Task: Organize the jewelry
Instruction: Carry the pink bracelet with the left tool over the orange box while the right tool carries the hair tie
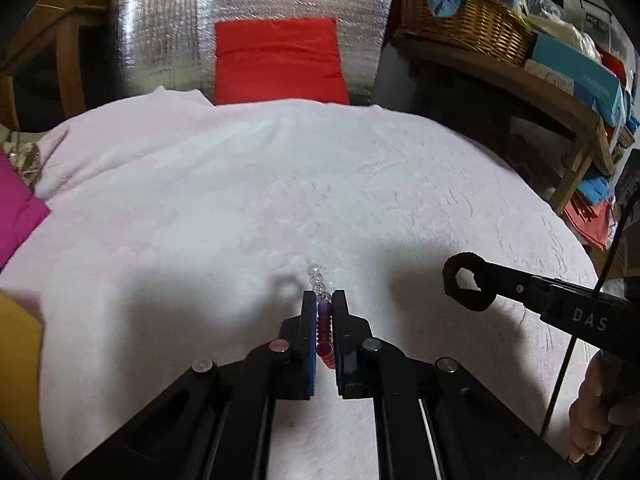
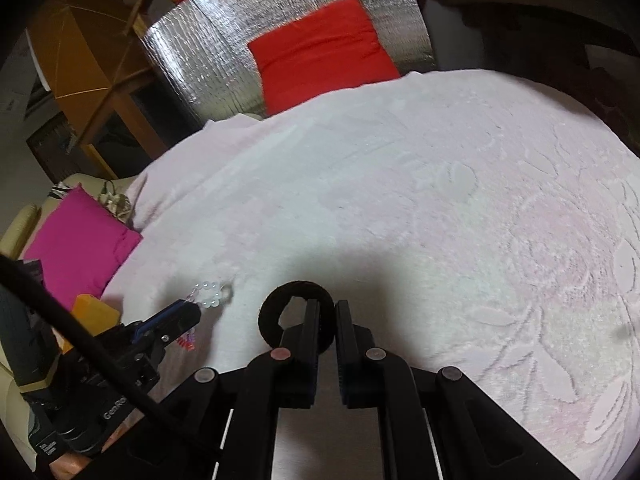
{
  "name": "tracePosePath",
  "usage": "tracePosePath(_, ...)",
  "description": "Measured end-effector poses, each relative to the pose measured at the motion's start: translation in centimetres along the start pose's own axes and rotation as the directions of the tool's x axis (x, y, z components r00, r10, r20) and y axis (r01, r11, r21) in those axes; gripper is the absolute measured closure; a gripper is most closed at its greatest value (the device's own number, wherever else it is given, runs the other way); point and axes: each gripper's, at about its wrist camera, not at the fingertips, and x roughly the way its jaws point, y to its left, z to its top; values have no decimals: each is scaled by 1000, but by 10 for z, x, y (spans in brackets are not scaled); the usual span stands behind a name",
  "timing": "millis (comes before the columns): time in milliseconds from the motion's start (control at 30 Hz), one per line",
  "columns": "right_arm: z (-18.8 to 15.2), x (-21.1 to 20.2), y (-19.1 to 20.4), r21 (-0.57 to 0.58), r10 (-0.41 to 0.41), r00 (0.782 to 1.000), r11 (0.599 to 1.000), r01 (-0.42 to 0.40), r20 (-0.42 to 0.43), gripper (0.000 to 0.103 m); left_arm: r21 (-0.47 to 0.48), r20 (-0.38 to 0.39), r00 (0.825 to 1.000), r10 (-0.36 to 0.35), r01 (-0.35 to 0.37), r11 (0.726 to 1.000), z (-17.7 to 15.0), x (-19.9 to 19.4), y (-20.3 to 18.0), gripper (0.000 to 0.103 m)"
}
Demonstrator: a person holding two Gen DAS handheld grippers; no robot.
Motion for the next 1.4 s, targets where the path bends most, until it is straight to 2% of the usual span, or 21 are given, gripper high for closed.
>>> tracePosePath(300, -7, 3, 47, -51, 59, 998, 997, -59, 10, 95, -25, 63, 993, 100, -98, 995, -5, -46, 23, 96)
tracePosePath(567, -23, 1, 90, -101, 112, 994, 989, -110, 13, 95, -86, 125, 970, 210, -200, 976, -19, -100, 43, 96)
tracePosePath(700, -31, 0, 110, -125, 137, 990, 983, -134, 20, 95, -125, 168, 946, 278, -259, 958, -27, -126, 55, 96)
tracePosePath(767, -35, 0, 120, -138, 148, 989, 980, -143, 26, 95, -149, 166, 937, 308, -285, 947, -31, -134, 63, 96)
tracePosePath(1100, -54, -2, 150, -166, 189, 982, 969, -182, 27, 95, -254, 167, 869, 467, -420, 871, -62, -180, 100, 96)
tracePosePath(1400, -74, -10, 173, -185, 226, 974, 958, -218, 24, 95, -316, 152, 824, 546, -482, 817, -86, -212, 125, 96)
